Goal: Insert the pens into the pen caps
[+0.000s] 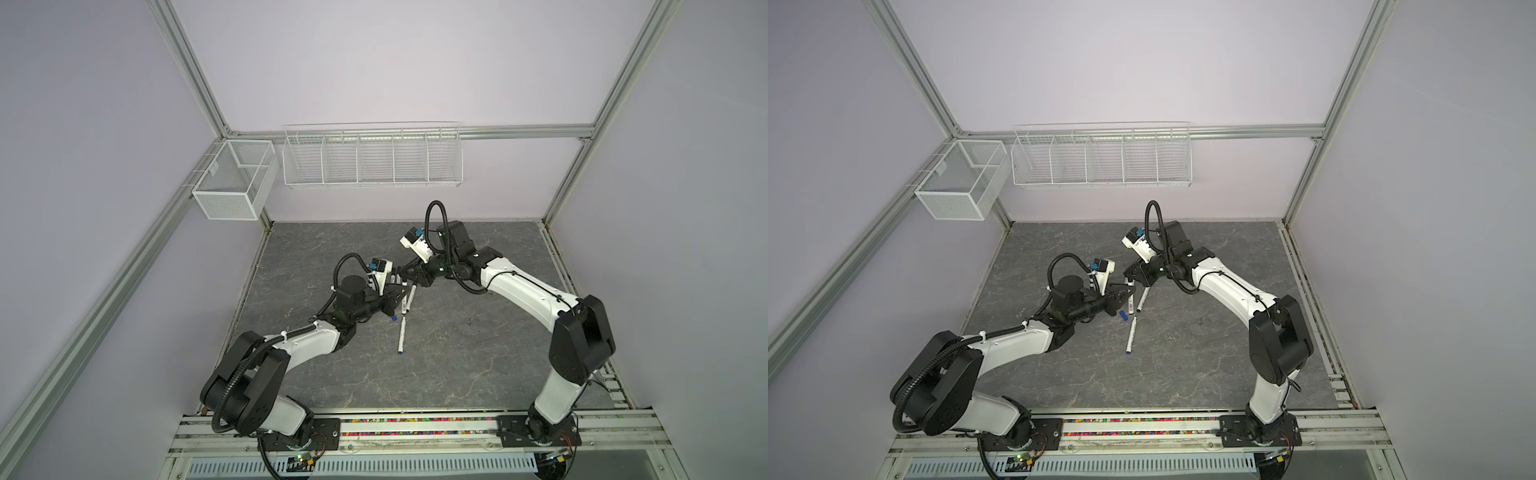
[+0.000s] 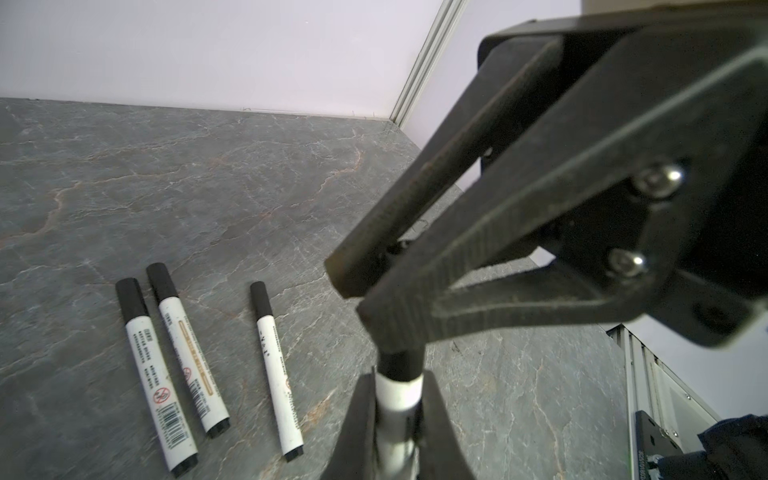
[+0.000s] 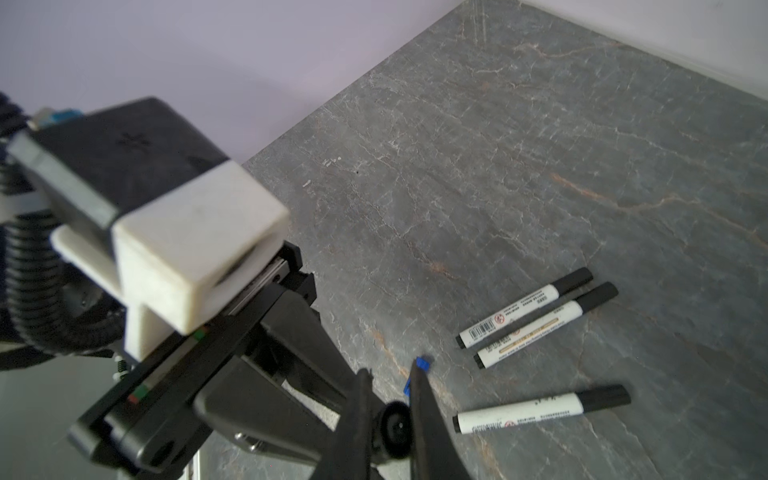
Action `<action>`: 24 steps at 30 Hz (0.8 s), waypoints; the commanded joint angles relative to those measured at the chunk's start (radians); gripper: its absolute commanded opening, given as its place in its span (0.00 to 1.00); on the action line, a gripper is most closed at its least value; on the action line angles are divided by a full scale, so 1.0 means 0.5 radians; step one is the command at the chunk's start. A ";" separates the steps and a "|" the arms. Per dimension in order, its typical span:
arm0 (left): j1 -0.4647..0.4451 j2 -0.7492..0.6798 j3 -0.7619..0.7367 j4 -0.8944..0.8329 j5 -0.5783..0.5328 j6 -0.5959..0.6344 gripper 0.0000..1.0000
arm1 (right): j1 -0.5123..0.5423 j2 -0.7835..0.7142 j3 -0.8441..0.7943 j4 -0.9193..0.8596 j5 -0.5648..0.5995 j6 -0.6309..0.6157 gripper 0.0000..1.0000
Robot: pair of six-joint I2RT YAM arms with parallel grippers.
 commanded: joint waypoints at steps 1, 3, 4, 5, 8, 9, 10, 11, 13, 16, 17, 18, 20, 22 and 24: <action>0.067 0.054 0.087 0.235 -0.450 -0.083 0.00 | -0.086 -0.042 -0.115 -0.411 0.047 0.153 0.30; 0.065 0.111 0.049 0.281 -0.424 -0.152 0.00 | -0.124 -0.111 -0.144 -0.229 0.050 0.301 0.44; 0.066 0.131 0.027 0.296 -0.420 -0.172 0.00 | -0.145 -0.156 -0.172 -0.134 0.056 0.366 0.49; 0.066 0.149 0.014 0.295 -0.426 -0.196 0.00 | -0.173 -0.213 -0.219 -0.013 0.073 0.445 0.51; 0.070 0.182 0.023 0.205 -0.423 -0.216 0.00 | -0.241 -0.385 -0.376 0.269 0.227 0.607 0.53; 0.082 0.201 0.039 0.159 -0.420 -0.234 0.00 | -0.258 -0.425 -0.415 0.300 0.289 0.625 0.54; 0.099 0.222 0.061 0.115 -0.408 -0.256 0.00 | -0.277 -0.445 -0.433 0.300 0.322 0.629 0.54; 0.125 0.243 0.085 0.058 -0.395 -0.276 0.00 | -0.292 -0.454 -0.445 0.281 0.341 0.625 0.54; 0.191 0.279 0.136 -0.042 -0.378 -0.312 0.00 | -0.311 -0.453 -0.456 0.224 0.364 0.617 0.54; 0.308 0.307 0.257 -0.262 -0.322 -0.311 0.00 | -0.319 -0.448 -0.479 0.172 0.395 0.605 0.53; 0.343 0.321 0.350 -0.440 -0.293 -0.276 0.00 | -0.320 -0.445 -0.487 0.163 0.408 0.604 0.53; 0.372 0.355 0.464 -0.644 -0.267 -0.224 0.00 | -0.318 -0.440 -0.488 0.154 0.420 0.605 0.53; 0.400 0.438 0.687 -1.050 -0.246 -0.045 0.00 | -0.320 -0.418 -0.481 0.130 0.441 0.601 0.53; 0.401 0.538 0.848 -1.305 -0.305 0.053 0.00 | -0.319 -0.398 -0.471 0.115 0.451 0.603 0.53; 0.402 0.627 0.965 -1.453 -0.351 0.083 0.00 | -0.321 -0.384 -0.467 0.115 0.447 0.605 0.53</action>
